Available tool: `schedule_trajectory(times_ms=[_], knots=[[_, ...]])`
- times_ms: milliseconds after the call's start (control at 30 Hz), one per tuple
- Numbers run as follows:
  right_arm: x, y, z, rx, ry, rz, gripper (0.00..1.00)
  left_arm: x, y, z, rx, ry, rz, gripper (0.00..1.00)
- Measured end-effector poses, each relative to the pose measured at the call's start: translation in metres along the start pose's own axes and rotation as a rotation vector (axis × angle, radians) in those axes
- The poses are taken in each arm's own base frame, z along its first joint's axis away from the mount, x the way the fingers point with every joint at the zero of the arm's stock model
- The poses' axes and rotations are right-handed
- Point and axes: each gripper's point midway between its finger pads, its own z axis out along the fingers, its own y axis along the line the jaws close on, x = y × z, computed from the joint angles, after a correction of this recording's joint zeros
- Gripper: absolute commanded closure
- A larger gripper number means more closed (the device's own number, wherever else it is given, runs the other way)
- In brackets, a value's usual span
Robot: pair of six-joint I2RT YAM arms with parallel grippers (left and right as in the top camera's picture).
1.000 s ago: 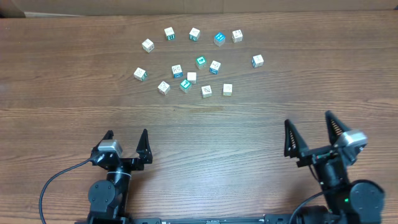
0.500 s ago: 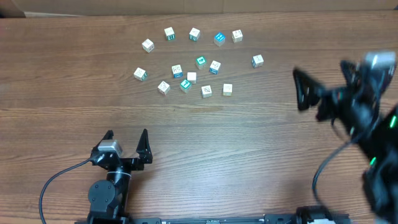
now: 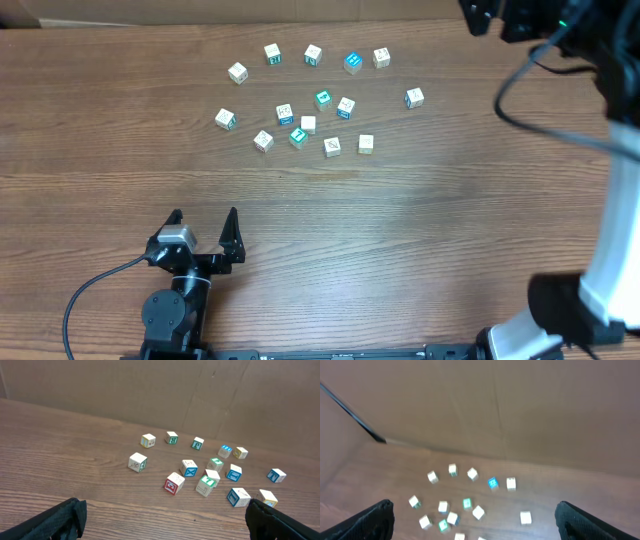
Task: Form a circle
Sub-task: 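Swing the right arm up and over the block cluster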
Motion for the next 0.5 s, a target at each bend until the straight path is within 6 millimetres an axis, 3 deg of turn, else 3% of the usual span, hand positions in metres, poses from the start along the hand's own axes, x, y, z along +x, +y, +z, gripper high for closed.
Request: schedule_trajectory(times_ms=[133, 300, 433, 500], knots=[[0.038, -0.016, 0.052, 0.004, 0.17, 0.053, 0.0, 0.0, 0.0, 0.0, 0.0, 0.0, 0.0, 0.0], [0.075, -0.021, 0.109, -0.01, 0.307, 0.079, 0.0, 0.0, 0.0, 0.0, 0.0, 0.0, 0.0, 0.01], [0.073, -0.014, 0.13, -0.071, 0.291, 0.074, 0.01, 0.0, 0.0, 0.0, 0.0, 0.0, 0.0, 0.0], [0.069, -0.005, 0.132, -0.125, 0.277, 0.094, 0.21, 0.0, 0.0, 0.0, 0.0, 0.0, 0.0, 0.01]])
